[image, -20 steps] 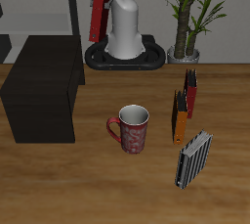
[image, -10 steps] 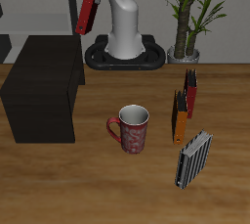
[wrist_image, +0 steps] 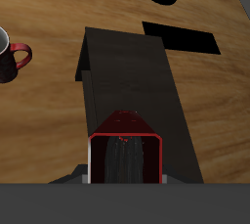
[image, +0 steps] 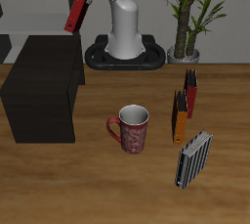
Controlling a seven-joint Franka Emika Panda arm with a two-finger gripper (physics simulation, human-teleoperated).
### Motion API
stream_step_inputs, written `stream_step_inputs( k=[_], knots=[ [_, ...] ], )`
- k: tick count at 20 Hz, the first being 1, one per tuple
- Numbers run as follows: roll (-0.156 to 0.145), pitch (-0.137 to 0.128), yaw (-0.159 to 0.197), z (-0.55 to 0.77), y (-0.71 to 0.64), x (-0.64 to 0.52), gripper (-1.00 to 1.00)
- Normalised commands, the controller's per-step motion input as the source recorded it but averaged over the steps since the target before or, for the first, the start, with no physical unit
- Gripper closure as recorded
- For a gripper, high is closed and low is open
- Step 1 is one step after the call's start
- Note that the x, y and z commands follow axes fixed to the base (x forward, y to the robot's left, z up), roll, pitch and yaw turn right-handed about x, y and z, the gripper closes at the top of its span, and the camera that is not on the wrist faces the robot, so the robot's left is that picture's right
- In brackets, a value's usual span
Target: Place the right red book flat on top of the shelf and place the orange book flat on top of the shelf
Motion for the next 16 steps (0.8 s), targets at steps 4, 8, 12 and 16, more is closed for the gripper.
stream_step_inputs(
  k=[4,8,12,16],
  knots=[
    [-0.079,-0.008,-0.021,-0.04,-0.31,-0.13,1.00],
    [-0.092,0.014,-0.018,-0.01,-0.29,-0.08,1.00],
    [-0.150,0.012,-0.019,-0.04,-0.43,-0.10,1.00],
    [-0.145,0.023,-0.019,-0.10,-0.45,-0.04,1.00]
  ],
)
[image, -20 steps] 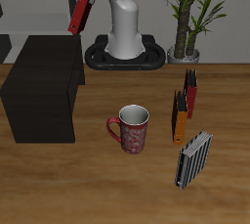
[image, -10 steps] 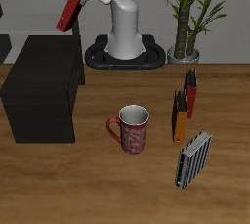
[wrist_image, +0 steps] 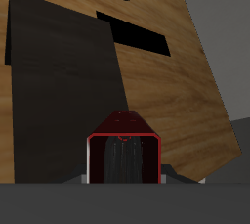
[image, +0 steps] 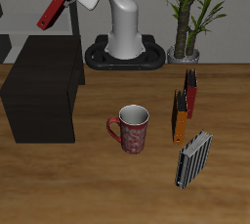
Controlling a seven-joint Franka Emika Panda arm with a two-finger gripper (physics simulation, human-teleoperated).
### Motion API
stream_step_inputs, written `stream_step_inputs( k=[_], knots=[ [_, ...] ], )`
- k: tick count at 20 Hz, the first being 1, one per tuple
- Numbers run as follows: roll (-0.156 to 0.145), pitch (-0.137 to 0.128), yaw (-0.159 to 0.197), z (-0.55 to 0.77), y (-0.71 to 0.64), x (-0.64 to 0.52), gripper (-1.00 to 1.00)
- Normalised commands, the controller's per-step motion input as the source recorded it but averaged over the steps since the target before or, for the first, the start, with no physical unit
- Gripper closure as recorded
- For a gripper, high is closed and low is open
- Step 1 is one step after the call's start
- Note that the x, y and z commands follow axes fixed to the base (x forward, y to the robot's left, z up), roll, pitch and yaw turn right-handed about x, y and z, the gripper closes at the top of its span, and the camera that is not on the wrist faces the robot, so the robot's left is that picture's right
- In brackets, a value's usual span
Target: Place the right red book flat on top of the shelf and place the orange book flat on top of the shelf
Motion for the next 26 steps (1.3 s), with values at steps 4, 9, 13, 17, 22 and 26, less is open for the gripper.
stream_step_inputs(
  k=[4,9,13,17,22,26],
  knots=[
    [-0.098,0.030,-0.028,-0.10,-0.38,0.00,1.00],
    [-0.044,0.056,-0.020,-0.25,-0.21,0.11,1.00],
    [-0.015,0.066,-0.008,-0.28,0.06,0.20,1.00],
    [0.297,0.208,-0.009,-0.56,0.42,0.45,-1.00],
    [0.129,0.093,-0.021,-0.17,0.34,0.17,-1.00],
    [0.216,0.051,0.009,-0.11,0.71,0.22,-1.00]
  ],
)
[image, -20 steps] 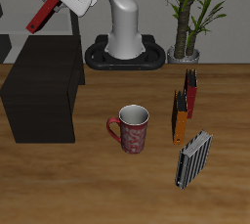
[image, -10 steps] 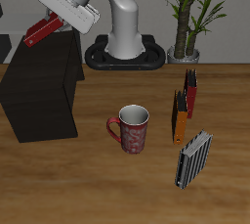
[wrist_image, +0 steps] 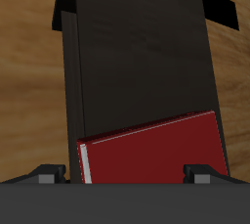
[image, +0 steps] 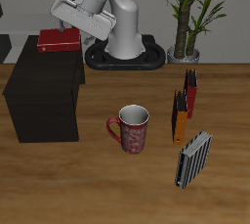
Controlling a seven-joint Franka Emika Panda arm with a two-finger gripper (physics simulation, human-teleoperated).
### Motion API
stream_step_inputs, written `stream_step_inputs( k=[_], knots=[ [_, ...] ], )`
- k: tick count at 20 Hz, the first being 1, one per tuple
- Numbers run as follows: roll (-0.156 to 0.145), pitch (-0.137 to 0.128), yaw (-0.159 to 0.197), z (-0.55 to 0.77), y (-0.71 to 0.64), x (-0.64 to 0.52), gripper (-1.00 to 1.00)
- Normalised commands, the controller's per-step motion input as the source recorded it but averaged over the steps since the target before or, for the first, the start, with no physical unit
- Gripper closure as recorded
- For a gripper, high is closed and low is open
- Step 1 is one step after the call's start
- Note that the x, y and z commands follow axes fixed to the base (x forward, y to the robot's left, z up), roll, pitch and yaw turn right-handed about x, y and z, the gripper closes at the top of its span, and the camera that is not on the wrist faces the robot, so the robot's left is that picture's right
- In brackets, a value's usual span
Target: Place the right red book flat on top of the shelf and place the orange book flat on top of the shelf
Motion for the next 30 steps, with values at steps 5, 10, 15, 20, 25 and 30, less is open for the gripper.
stream_step_inputs(
  k=[5,10,15,20,25,30],
  knots=[
    [0.099,0.013,0.011,-0.05,0.49,0.10,-1.00],
    [0.081,-0.010,0.023,-0.01,0.51,0.10,-1.00],
    [0.051,0.011,-0.008,-0.09,0.37,0.16,-1.00],
    [0.017,-0.028,-0.014,-0.03,0.37,0.09,-1.00],
    [0.093,-0.027,-0.004,-0.03,0.86,0.25,-1.00],
    [0.079,-0.032,0.064,-0.02,0.69,0.23,-1.00]
  ],
)
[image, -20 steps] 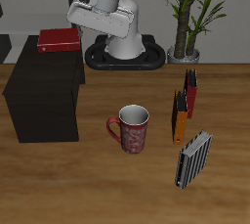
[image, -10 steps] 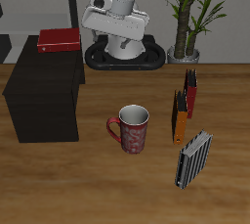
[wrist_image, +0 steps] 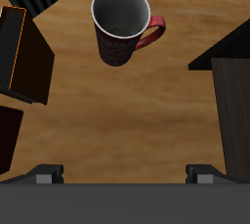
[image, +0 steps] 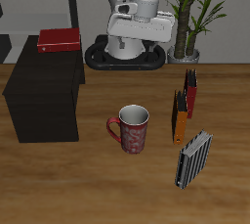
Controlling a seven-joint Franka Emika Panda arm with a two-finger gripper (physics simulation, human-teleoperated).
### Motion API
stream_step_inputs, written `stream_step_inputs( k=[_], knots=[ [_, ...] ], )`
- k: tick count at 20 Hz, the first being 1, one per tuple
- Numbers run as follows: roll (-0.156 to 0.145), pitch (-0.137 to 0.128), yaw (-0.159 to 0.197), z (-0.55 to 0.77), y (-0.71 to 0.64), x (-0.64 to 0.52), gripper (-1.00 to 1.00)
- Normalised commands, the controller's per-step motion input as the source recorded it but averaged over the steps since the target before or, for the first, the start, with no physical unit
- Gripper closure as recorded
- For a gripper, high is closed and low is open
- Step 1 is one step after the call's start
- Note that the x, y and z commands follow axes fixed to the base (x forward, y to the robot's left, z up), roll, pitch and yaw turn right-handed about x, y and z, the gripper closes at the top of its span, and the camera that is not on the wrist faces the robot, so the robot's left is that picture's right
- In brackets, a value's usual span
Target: Place the right red book flat on top of the shelf and place the orange book flat on top of the shelf
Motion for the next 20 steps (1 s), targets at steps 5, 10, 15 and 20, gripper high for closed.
stream_step_inputs(
  k=[5,10,15,20],
  knots=[
    [0.070,0.013,0.009,0.00,0.58,0.25,-1.00],
    [0.056,-0.038,0.003,0.13,0.42,0.23,-1.00],
    [0.076,-0.033,0.015,0.04,0.27,0.33,-1.00],
    [0.032,0.021,-0.010,-0.07,0.05,0.30,-1.00]
  ],
)
